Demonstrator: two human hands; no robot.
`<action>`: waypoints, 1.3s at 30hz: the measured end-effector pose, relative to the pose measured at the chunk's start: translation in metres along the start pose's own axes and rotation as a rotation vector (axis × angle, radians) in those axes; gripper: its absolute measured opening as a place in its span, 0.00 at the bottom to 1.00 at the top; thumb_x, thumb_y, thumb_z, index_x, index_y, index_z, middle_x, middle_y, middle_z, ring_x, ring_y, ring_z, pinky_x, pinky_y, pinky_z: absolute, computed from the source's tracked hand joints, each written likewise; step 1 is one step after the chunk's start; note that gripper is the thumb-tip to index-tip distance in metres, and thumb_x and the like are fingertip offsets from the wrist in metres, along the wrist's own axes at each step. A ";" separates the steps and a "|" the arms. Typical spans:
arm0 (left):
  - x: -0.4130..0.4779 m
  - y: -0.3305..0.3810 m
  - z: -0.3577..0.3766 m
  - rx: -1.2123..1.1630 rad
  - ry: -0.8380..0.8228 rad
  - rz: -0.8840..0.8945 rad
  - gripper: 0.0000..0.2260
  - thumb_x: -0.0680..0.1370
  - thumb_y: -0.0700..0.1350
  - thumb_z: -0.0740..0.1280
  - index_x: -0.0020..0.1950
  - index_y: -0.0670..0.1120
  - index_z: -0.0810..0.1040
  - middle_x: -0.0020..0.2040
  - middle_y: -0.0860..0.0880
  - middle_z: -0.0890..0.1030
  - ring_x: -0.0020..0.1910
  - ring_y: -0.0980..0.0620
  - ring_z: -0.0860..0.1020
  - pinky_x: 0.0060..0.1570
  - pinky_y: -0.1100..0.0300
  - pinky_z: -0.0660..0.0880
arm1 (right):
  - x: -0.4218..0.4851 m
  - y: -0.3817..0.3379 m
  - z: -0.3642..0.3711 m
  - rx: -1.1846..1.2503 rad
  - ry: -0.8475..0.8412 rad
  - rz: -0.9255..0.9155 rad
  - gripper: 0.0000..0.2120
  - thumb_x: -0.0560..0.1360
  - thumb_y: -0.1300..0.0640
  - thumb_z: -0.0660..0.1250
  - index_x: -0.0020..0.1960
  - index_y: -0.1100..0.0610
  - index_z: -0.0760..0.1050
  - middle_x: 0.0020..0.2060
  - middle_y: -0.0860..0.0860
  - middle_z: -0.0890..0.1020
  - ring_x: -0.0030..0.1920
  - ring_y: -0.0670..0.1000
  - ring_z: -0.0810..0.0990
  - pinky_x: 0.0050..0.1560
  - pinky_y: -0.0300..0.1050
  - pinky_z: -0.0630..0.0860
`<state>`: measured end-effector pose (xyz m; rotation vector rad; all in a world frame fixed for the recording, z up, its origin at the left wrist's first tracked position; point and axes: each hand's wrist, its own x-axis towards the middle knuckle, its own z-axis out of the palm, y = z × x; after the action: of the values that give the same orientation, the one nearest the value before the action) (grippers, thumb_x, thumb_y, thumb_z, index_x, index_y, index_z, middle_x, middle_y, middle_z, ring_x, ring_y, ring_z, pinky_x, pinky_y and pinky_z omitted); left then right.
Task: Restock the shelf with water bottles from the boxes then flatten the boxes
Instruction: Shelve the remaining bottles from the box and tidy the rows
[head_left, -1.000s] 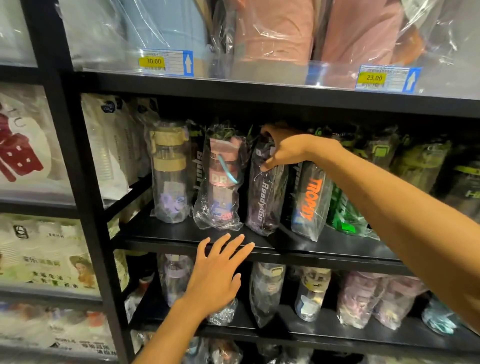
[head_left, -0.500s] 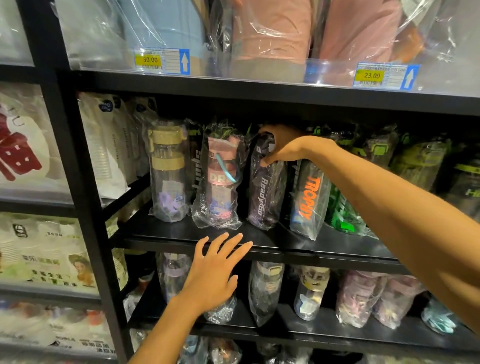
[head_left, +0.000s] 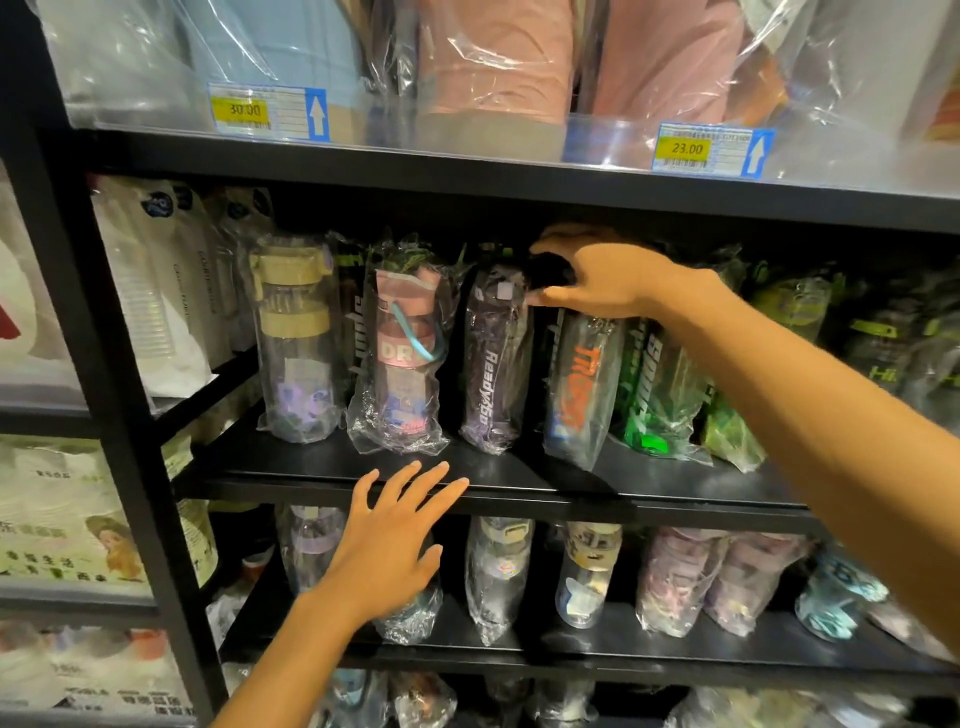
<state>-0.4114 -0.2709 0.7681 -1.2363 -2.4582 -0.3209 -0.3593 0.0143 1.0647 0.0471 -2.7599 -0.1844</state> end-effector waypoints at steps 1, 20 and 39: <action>0.001 0.002 -0.001 -0.016 -0.015 -0.017 0.36 0.81 0.57 0.63 0.83 0.65 0.45 0.84 0.59 0.47 0.84 0.51 0.46 0.78 0.39 0.38 | -0.007 0.009 -0.004 -0.018 0.000 0.025 0.38 0.78 0.33 0.65 0.81 0.51 0.62 0.81 0.53 0.63 0.79 0.57 0.64 0.78 0.51 0.63; 0.038 0.090 0.036 -0.044 0.087 -0.017 0.34 0.77 0.54 0.65 0.82 0.62 0.58 0.81 0.56 0.63 0.80 0.49 0.62 0.76 0.38 0.53 | -0.014 0.068 0.028 0.312 -0.010 0.067 0.41 0.71 0.52 0.81 0.78 0.52 0.65 0.72 0.52 0.74 0.69 0.54 0.74 0.65 0.45 0.71; 0.041 0.084 0.041 -0.061 0.143 0.030 0.39 0.69 0.48 0.78 0.79 0.57 0.67 0.77 0.53 0.70 0.75 0.47 0.66 0.73 0.36 0.55 | -0.122 0.065 0.021 0.271 0.398 0.318 0.26 0.78 0.46 0.72 0.72 0.54 0.73 0.61 0.51 0.80 0.59 0.51 0.78 0.58 0.44 0.74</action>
<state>-0.3753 -0.1771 0.7510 -1.2287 -2.3224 -0.4626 -0.2541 0.0886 1.0098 -0.2555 -2.3354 0.2568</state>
